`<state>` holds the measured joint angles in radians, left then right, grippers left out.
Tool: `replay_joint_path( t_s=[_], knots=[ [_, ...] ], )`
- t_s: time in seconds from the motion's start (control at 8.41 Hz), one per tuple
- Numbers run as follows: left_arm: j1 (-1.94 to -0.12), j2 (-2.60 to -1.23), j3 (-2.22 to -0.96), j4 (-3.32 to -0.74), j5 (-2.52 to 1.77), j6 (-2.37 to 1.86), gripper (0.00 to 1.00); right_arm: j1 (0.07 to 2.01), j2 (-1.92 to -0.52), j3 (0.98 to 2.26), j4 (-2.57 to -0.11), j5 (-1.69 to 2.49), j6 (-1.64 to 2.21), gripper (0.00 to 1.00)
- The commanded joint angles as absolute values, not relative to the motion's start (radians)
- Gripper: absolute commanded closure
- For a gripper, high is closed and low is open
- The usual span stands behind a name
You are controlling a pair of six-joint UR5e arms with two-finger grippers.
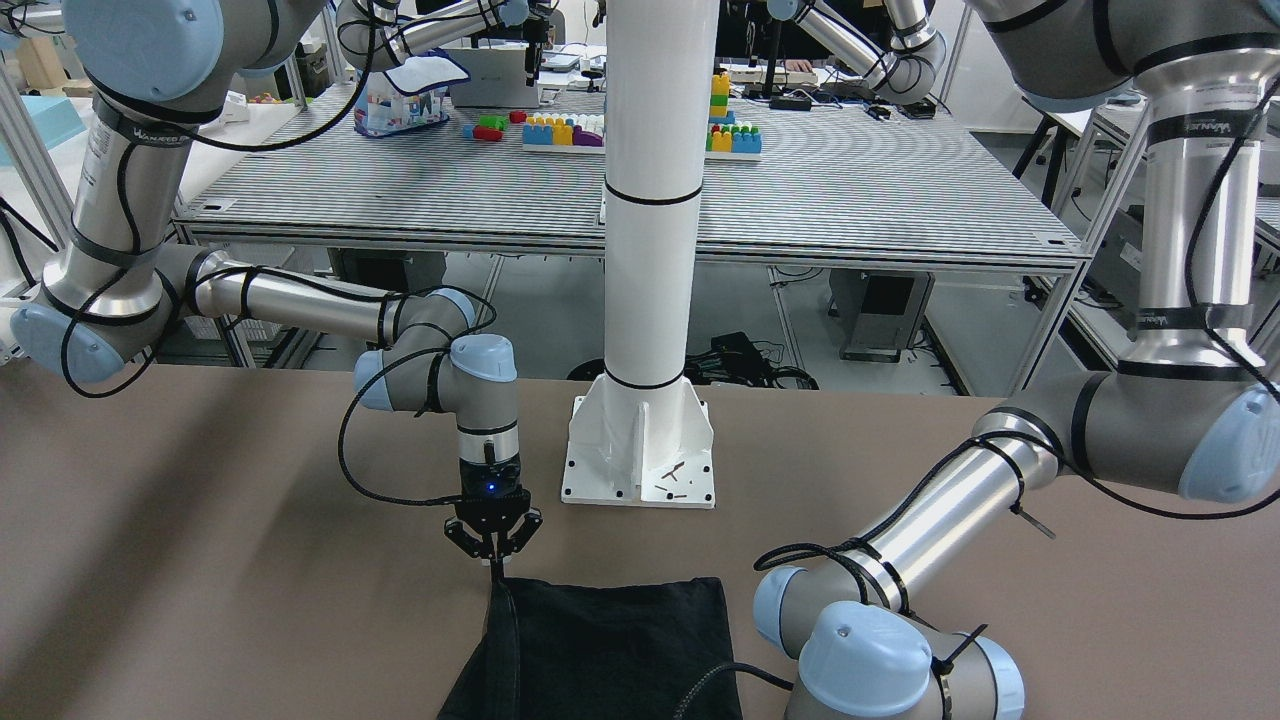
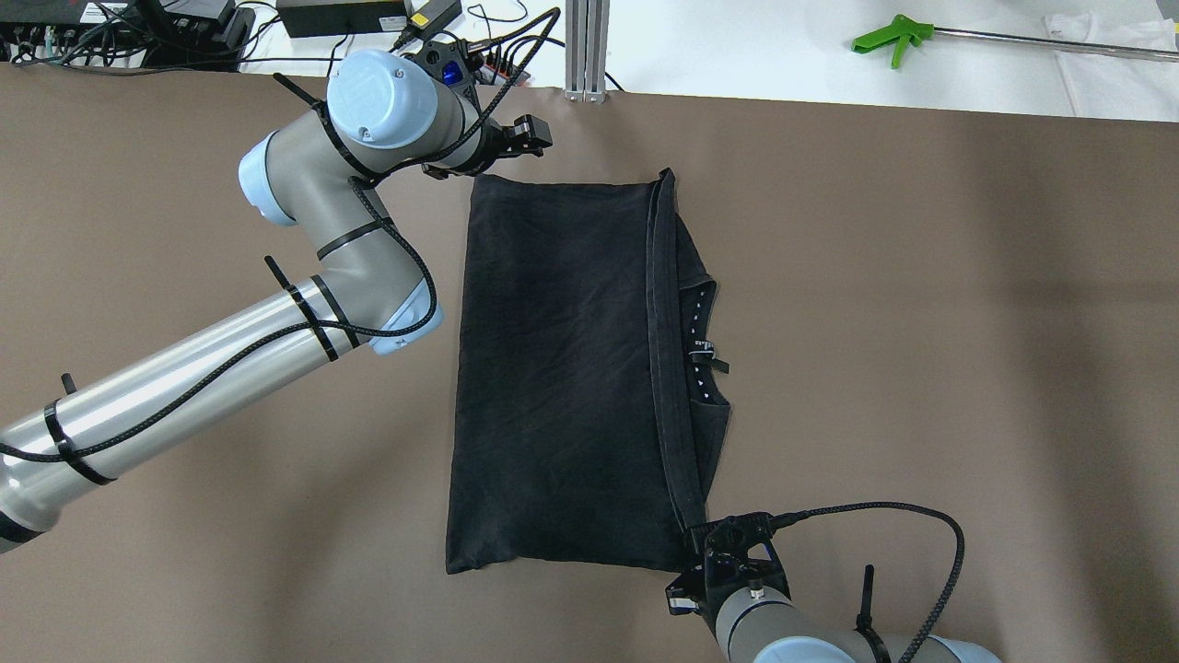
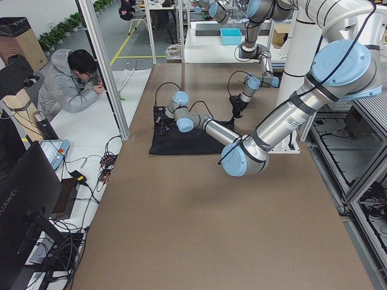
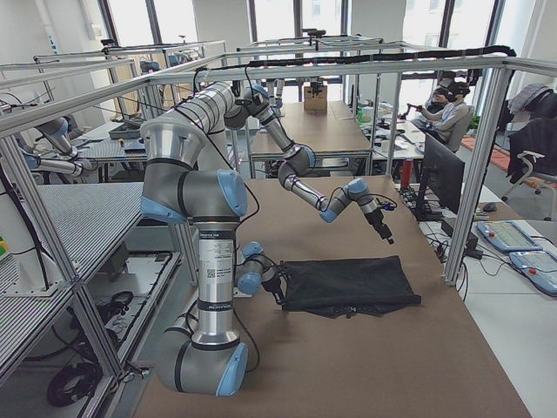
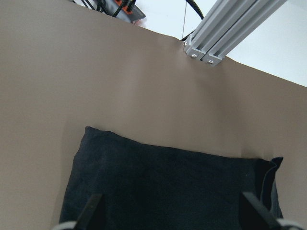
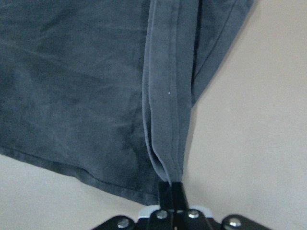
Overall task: Fold clothes
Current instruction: 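Pull the near corner toward the robot with the right gripper to straighten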
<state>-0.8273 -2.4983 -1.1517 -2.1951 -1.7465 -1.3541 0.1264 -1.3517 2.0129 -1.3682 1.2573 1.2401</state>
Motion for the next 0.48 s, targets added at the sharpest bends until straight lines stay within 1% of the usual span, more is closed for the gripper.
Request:
replay_joint_path(
  t_s=[0.0, 0.36],
  knots=[
    [-0.827, -2.5, -1.152, -2.195, -1.746, -1.355, 0.0, 0.144, -1.365, 2.068, -1.359, 1.276, 1.239, 1.0],
    [-0.827, -2.503, -1.152, -2.194, -1.746, -1.355, 0.0, 0.172, -1.51, 2.06, -1.229, 1.315, 1.241, 1.0]
  ],
)
